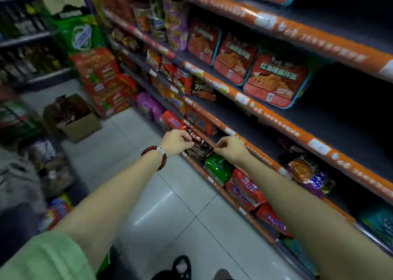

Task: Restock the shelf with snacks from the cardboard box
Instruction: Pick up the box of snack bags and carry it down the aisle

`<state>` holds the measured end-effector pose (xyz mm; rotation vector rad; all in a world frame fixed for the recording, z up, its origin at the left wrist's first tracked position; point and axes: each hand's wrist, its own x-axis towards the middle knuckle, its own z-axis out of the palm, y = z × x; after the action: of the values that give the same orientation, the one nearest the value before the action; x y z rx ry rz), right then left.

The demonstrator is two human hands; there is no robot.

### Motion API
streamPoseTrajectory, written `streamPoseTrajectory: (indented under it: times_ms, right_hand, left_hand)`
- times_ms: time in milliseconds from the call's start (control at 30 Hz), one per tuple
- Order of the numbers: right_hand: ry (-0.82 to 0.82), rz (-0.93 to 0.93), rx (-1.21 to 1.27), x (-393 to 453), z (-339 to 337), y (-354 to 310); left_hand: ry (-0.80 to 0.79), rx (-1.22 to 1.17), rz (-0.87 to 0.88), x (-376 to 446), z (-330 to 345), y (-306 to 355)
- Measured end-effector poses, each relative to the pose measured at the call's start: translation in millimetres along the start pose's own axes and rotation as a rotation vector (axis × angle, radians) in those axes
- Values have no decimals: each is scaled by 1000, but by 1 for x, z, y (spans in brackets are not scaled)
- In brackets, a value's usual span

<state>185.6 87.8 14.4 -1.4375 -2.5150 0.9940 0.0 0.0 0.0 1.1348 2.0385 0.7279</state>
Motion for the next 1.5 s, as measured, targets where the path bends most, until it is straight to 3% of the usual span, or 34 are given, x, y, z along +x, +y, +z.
streamPoseTrajectory:
  times_ms: [267,700,1033,1500]
  right_hand:
    - [-225,-46,-71,43,69,-19]
    - [-504,-318,-136,157,115,-103]
    - [-518,-403,-156,258,175,-223]
    - [-539,-340,-176,416,240,-367]
  left_hand:
    - [26,-137,-235,-25,5,-81]
    - [370,-300,-551,-6,-46,-128]
    - [490,-287,-612,57,-155,-210]
    - [445,-265,-631,189,-330,-299]
